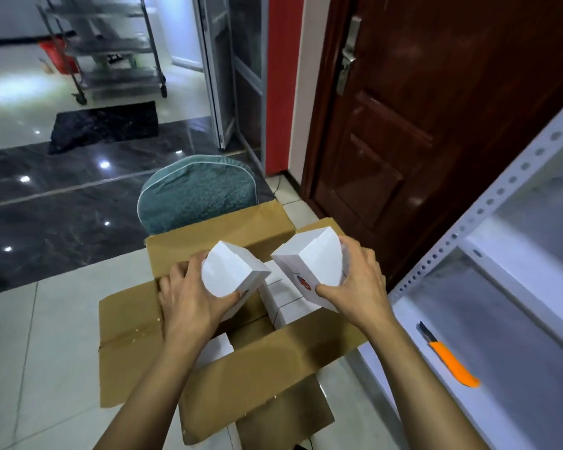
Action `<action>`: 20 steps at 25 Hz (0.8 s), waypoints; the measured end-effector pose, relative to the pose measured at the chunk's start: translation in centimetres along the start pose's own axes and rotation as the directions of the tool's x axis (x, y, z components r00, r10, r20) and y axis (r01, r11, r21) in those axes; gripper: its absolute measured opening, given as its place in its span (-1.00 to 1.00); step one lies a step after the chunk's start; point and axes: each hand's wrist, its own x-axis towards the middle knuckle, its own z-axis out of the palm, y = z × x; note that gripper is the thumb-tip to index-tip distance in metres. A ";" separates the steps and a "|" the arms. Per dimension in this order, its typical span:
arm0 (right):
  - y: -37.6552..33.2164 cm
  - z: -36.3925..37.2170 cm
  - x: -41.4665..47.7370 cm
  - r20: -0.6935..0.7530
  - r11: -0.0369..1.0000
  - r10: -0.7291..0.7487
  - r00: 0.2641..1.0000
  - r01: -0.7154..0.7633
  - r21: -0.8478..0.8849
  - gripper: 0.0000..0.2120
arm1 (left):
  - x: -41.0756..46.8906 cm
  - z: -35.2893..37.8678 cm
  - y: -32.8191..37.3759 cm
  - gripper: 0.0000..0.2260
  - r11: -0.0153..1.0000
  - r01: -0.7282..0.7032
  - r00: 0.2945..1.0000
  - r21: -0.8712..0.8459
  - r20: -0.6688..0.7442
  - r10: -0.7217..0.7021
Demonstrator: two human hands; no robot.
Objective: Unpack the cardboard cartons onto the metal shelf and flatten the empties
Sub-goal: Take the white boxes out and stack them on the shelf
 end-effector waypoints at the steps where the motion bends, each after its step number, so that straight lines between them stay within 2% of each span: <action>1: -0.3 -0.4 -0.5 -0.029 1.000 0.003 1.000 -0.003 0.013 -0.08 | 0.1 -0.4 0.3 -0.17 1.000 -0.019 1.000 -0.008 0.004 0.019; 6: -2.0 -2.6 -3.9 -0.155 0.994 0.065 0.986 -0.050 0.102 -0.14 | 1.0 -2.6 1.9 -0.19 0.988 -0.149 0.989 -0.041 0.015 0.149; 12: -4.0 -5.6 -7.9 -0.316 0.987 0.119 0.941 -0.079 0.137 -0.18 | 1.1 -5.1 4.5 -0.22 0.939 -0.302 0.952 -0.163 0.007 0.307; 20: -5.3 -10.1 -13.8 -0.526 0.978 0.197 0.828 -0.131 0.161 -0.09 | 0.0 -7.6 8.6 -0.20 0.835 -0.465 0.875 -0.295 -0.013 0.483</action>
